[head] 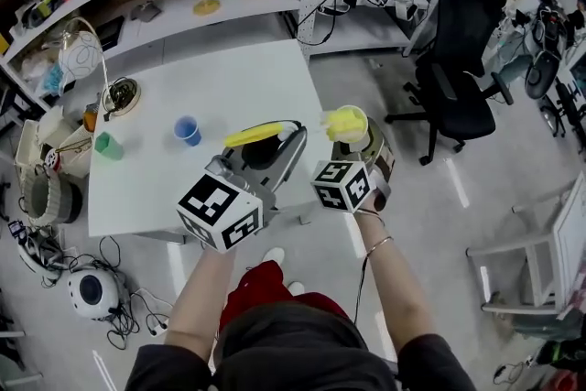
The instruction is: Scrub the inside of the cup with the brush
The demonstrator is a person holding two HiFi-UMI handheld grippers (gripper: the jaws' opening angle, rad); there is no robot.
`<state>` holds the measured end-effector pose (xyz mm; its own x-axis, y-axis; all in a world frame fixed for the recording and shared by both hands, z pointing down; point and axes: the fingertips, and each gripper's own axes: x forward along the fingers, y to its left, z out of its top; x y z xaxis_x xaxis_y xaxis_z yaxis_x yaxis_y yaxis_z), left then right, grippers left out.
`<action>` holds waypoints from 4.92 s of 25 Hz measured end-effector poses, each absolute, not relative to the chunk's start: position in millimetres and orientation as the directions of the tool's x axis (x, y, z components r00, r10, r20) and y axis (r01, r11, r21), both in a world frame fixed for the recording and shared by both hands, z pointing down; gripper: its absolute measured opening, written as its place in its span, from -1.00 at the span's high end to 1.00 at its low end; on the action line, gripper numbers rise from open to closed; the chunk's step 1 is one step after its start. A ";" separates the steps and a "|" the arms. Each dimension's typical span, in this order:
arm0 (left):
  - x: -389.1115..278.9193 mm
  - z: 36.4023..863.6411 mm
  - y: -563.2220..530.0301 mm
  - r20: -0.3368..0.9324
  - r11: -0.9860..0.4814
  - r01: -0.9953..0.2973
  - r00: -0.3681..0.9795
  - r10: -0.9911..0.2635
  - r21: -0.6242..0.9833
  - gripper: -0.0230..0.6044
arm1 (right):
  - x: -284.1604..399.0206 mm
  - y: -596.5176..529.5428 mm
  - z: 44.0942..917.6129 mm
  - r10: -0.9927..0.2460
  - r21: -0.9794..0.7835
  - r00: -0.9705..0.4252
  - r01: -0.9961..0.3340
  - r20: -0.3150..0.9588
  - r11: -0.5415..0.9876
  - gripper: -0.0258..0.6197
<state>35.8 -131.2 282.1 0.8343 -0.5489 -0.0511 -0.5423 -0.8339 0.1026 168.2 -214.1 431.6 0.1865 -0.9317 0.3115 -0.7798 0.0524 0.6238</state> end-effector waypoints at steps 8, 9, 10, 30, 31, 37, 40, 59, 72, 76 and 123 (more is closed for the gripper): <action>50.6 289.3 -118.9 0.011 -0.869 -0.494 0.869 -0.495 -0.008 0.79 | 162.3 -193.6 415.9 -0.948 0.717 0.167 -0.693 0.270 0.082 0.09; 51.7 290.1 -116.6 0.015 -0.873 -0.487 0.873 -0.487 -0.020 0.79 | 162.3 -190.7 416.5 -0.948 0.721 0.164 -0.687 0.273 0.089 0.09; 53.4 291.0 -114.1 0.021 -0.878 -0.477 0.878 -0.477 -0.034 0.79 | 163.0 -187.9 417.6 -0.947 0.725 0.161 -0.682 0.276 0.095 0.09; 66.5 310.8 -77.1 0.267 -0.907 0.037 0.960 -0.084 -0.420 0.79 | 136.7 -160.7 427.1 -0.971 0.825 0.010 -0.530 0.239 0.197 0.10; 65.7 311.0 -77.2 0.276 -0.901 0.058 0.959 -0.070 -0.430 0.79 | 134.5 -159.6 425.9 -0.971 0.828 0.005 -0.524 0.238 0.200 0.10; 64.3 307.4 -91.3 0.223 -0.927 0.000 0.971 -0.090 -0.375 0.79 | 134.4 -165.6 426.0 -0.971 0.836 0.029 -0.515 0.237 0.189 0.10; 67.2 310.9 -102.7 0.170 -0.959 -0.132 0.969 -0.178 -0.253 0.79 | 139.7 -169.4 431.9 -0.964 0.829 0.074 -0.529 0.257 0.180 0.10; 26.5 355.4 -153.3 0.074 -0.638 -0.428 0.861 -0.503 0.640 0.79 | 136.6 -179.1 445.2 -0.933 0.873 0.222 -0.463 0.283 0.155 0.10; 37.0 336.3 -100.6 0.280 -0.965 -0.066 0.950 -0.138 -0.253 0.79 | 103.5 -167.5 452.2 -0.930 0.798 0.014 -0.517 0.368 0.308 0.13; 33.1 340.2 -88.5 0.372 -0.905 0.088 0.925 -0.081 -0.415 0.79 | 94.8 -164.3 454.3 -0.920 0.779 -0.031 -0.522 0.390 0.348 0.14; 37.4 351.2 -89.9 0.465 -0.823 0.203 0.881 -0.082 -0.530 0.78 | 106.3 -167.9 453.5 -0.912 0.757 0.016 -0.565 0.409 0.329 0.18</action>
